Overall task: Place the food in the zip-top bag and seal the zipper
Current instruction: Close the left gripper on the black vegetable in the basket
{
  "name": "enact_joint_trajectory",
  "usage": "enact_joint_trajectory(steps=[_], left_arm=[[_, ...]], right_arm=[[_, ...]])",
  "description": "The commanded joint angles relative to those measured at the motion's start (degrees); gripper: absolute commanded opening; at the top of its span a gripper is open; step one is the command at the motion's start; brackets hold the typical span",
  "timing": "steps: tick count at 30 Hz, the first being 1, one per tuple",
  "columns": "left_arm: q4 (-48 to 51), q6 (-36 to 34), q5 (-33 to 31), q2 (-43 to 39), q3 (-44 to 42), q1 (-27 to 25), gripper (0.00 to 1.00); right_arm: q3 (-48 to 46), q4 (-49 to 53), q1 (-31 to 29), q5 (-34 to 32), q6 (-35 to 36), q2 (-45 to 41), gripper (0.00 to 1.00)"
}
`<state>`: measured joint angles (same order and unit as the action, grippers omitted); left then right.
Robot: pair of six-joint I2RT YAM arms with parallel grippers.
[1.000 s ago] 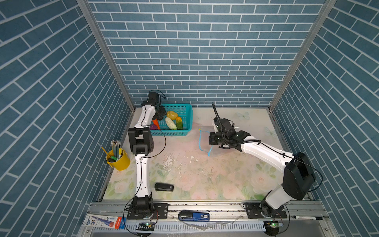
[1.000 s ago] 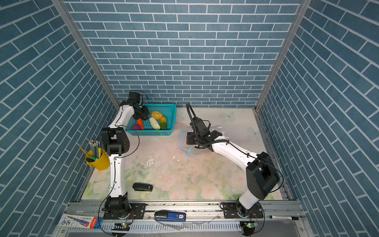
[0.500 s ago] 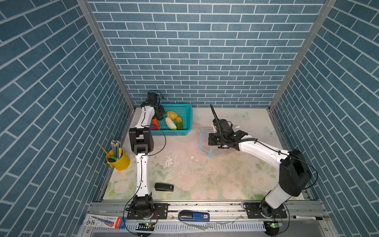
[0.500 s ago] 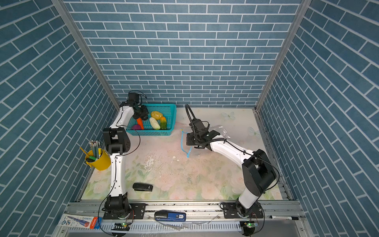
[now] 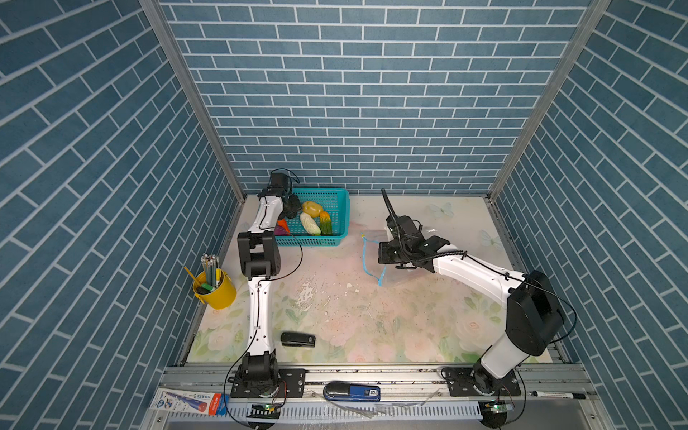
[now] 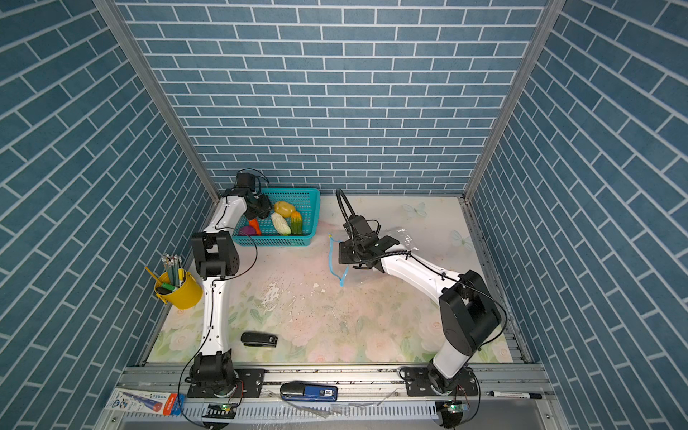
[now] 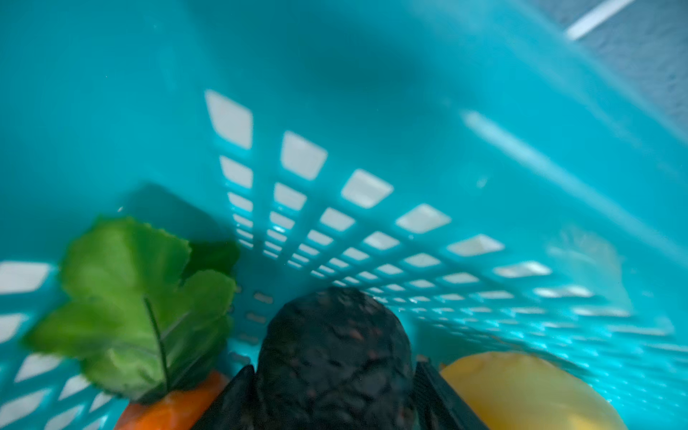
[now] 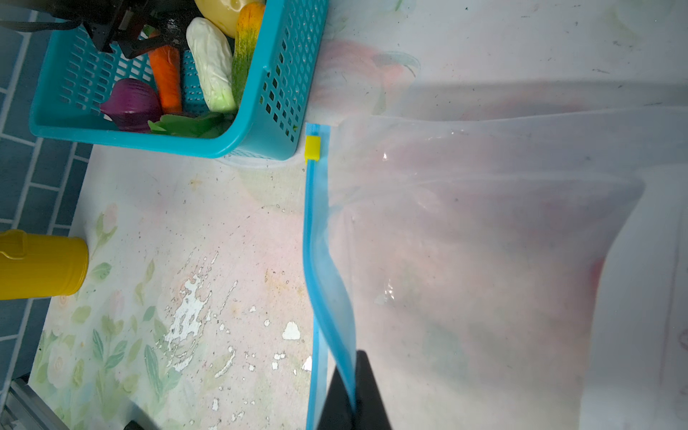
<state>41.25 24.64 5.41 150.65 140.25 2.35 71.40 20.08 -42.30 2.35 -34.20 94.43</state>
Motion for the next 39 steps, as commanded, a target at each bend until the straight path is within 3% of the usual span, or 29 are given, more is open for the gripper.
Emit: enact_joint_trajectory(steps=[1,11,24,39], left_arm=[[-1.16,0.0,0.32,1.22,1.43,0.45,0.68],[-1.65,-0.36,1.7,0.97,1.43,0.55,0.56],[-1.33,-1.17,3.95,-4.62,-0.75,0.59,0.48],[-8.07,0.97,6.96,-18.34,-20.44,0.35,0.44]], right_arm=[[3.13,1.2,0.37,0.2,-0.08,0.53,0.0],[3.4,1.26,0.38,0.31,-0.17,0.58,0.0],[3.06,0.6,0.38,0.21,0.03,-0.36,0.0],[1.83,-1.44,0.38,0.63,0.01,-1.2,0.0]])
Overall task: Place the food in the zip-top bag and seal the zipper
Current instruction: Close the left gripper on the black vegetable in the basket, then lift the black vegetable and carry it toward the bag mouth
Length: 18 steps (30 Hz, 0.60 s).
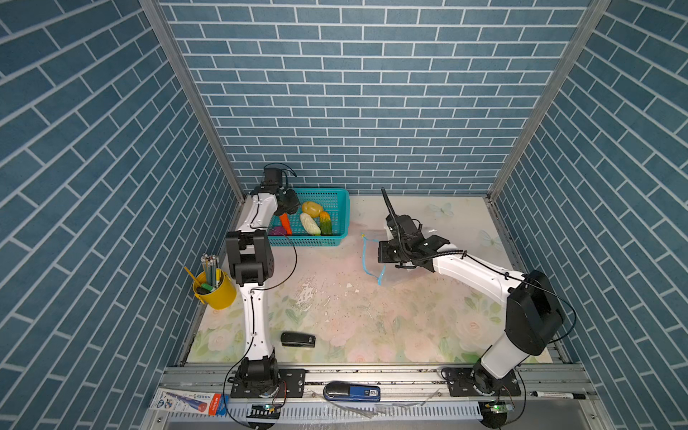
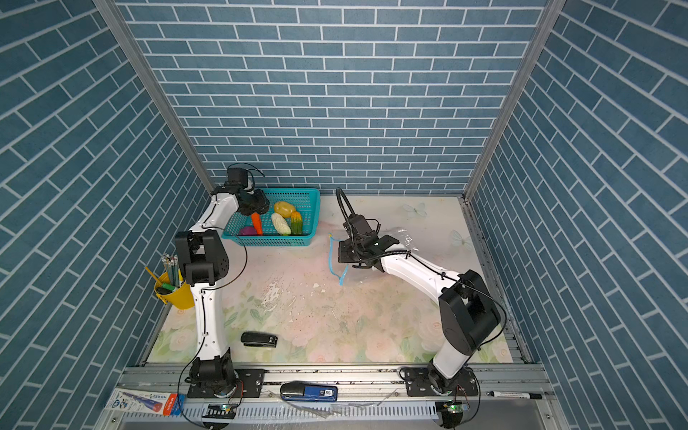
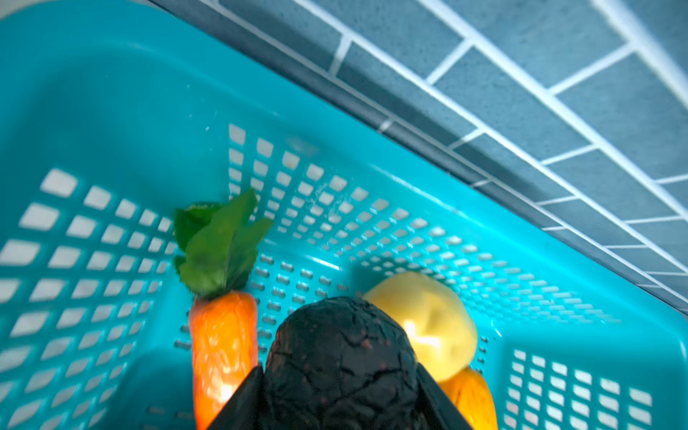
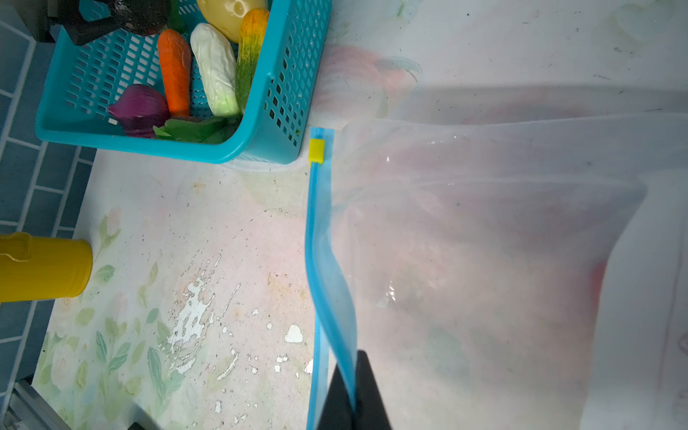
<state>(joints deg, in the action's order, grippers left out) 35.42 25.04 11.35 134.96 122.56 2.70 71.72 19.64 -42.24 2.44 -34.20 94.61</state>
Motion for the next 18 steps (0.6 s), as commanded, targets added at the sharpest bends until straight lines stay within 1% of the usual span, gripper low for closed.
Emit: enact_joint_trajectory(steps=[1,8,18], left_arm=[[-2.65,0.65,1.2,-3.66,-4.12,-0.08,0.44],[-6.49,2.42,1.17,-13.14,-16.56,-1.57,0.44],[-9.05,3.35,0.34,-27.38,-33.65,-5.98,0.44]], right_arm=[[1.45,-1.19,0.31,0.55,0.01,-1.4,0.0],[0.28,-3.09,0.31,1.12,-0.08,-1.76,0.0],[-0.59,-4.51,0.32,1.46,-0.17,-2.16,0.0]])
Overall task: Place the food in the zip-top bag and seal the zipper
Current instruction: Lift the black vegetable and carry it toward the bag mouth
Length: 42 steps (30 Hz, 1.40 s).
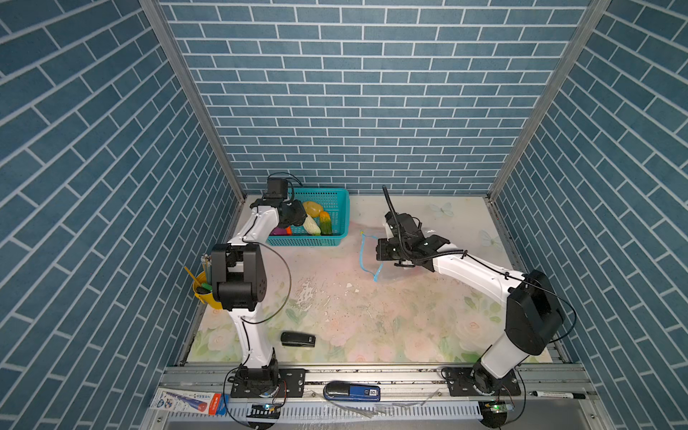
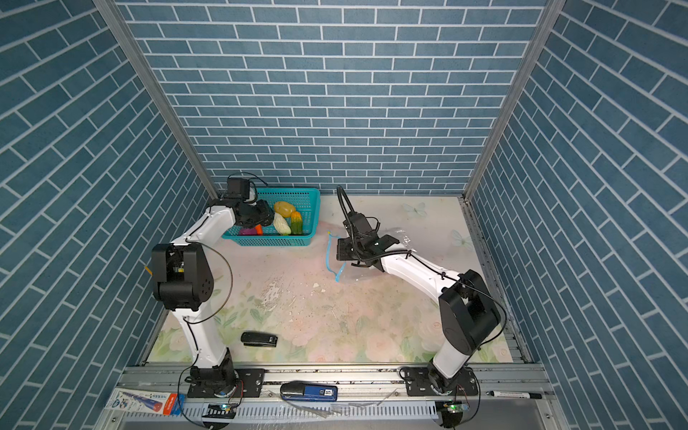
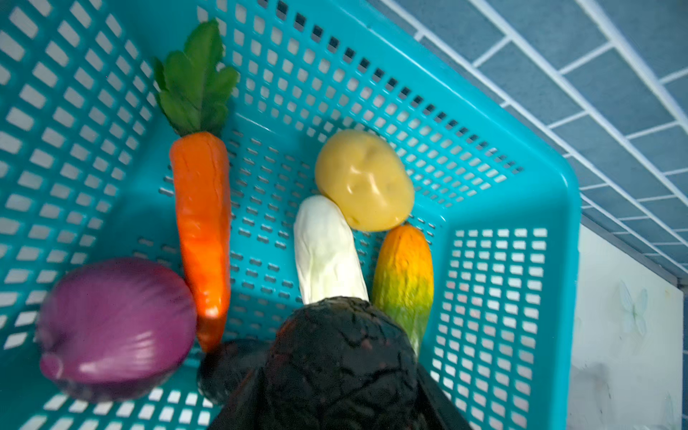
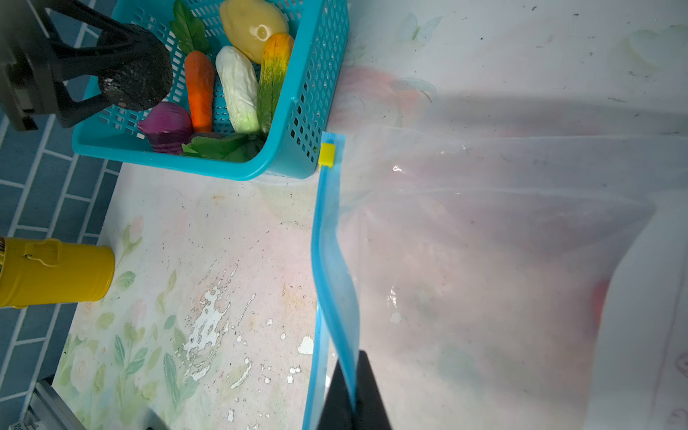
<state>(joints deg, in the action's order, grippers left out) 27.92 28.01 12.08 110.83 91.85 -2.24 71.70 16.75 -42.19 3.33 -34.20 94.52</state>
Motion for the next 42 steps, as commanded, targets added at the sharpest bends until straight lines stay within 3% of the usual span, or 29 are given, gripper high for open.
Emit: enact_joint_trajectory(steps=[1,14,24,32,42], left_arm=[[-1.83,0.52,-0.3,-4.39,-4.18,-1.38,0.44],[-5.21,1.75,0.5,-15.1,-18.63,-9.68,0.44],[-12.52,3.04,4.56,-24.03,-30.67,-12.57,0.44],[-21.18,6.93,12.26,-28.08,-36.79,-13.71,0.44],[-25.78,11.11,12.45,-28.88,-39.72,-19.02,0.44]], right_arm=[[-0.67,-1.61,0.29,0.46,-0.17,-2.13,0.0],[-1.56,-1.9,0.32,-0.13,-0.52,-2.97,0.0],[-1.3,-1.67,0.27,0.26,-0.87,-2.5,0.0],[-1.16,-1.9,0.27,0.63,-1.75,-2.48,0.0],[-1.09,-2.68,0.28,1.1,-1.84,-2.58,0.0]])
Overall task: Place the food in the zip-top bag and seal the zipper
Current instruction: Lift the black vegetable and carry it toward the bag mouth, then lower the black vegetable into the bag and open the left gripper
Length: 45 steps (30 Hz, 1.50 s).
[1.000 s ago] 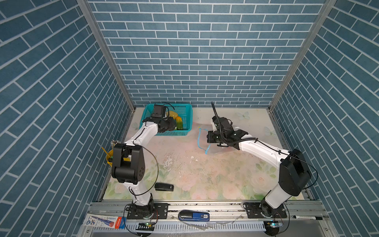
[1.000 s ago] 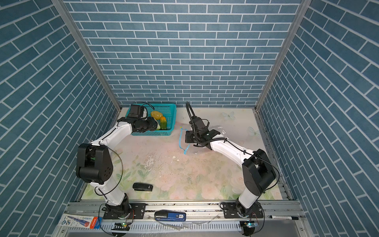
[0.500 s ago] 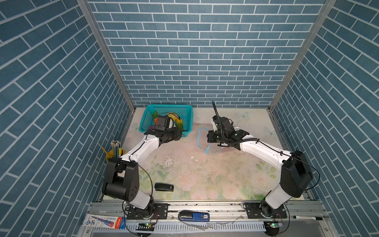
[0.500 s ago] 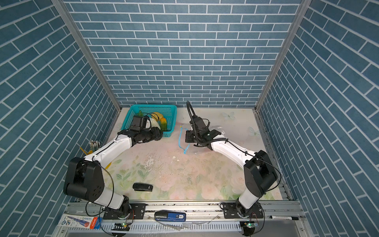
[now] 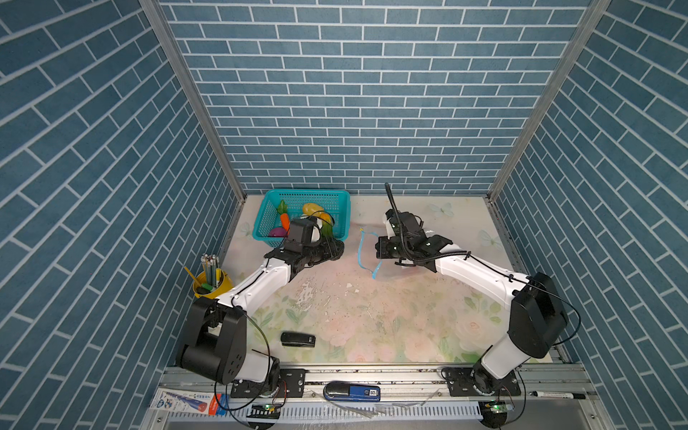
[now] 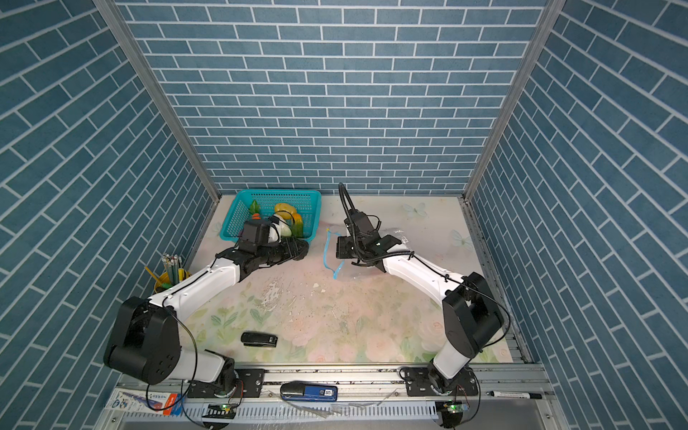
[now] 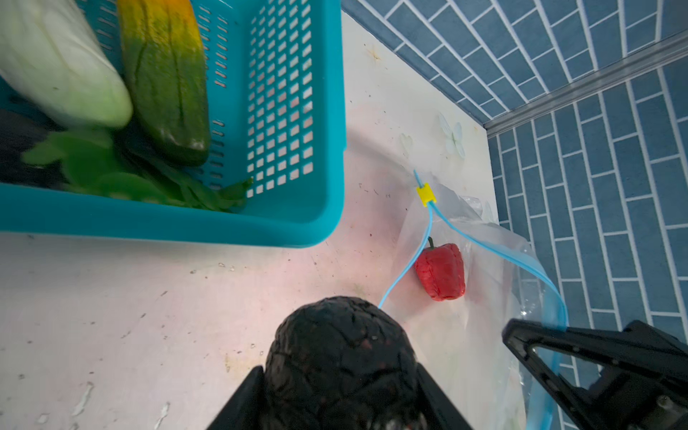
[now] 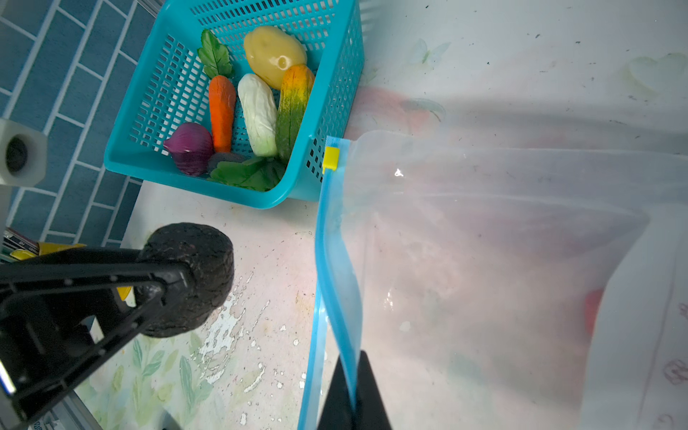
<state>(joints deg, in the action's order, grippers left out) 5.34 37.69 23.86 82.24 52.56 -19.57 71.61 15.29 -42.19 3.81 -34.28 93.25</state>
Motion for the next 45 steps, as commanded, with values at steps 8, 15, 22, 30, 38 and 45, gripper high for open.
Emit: enact_joint_trajectory(steps=[8,15,22,30,38,45], left_arm=[[-7.54,4.04,-0.6,2.79,-0.47,-7.41,0.44],[-9.12,4.33,-0.96,5.08,0.31,-9.7,0.44],[-9.94,4.36,-0.76,6.16,0.47,-9.96,0.44],[-10.14,3.65,-0.05,7.95,2.08,-10.31,0.45],[-10.27,3.3,0.53,10.3,3.56,-10.9,0.45],[-9.25,2.32,0.32,11.06,3.74,-11.19,0.47]], right_arm=[[-1.6,-1.37,0.26,0.49,-1.8,-2.11,0.0],[-1.87,-1.55,0.27,0.49,-1.75,-2.68,0.0],[-1.92,-1.84,0.28,0.49,-1.88,-2.58,0.0],[-1.74,-2.19,0.27,0.85,-2.11,-2.03,0.0],[-1.7,-2.19,0.27,0.85,-2.24,-1.89,0.0],[-1.39,-1.97,0.27,0.87,-1.98,-1.8,0.0]])
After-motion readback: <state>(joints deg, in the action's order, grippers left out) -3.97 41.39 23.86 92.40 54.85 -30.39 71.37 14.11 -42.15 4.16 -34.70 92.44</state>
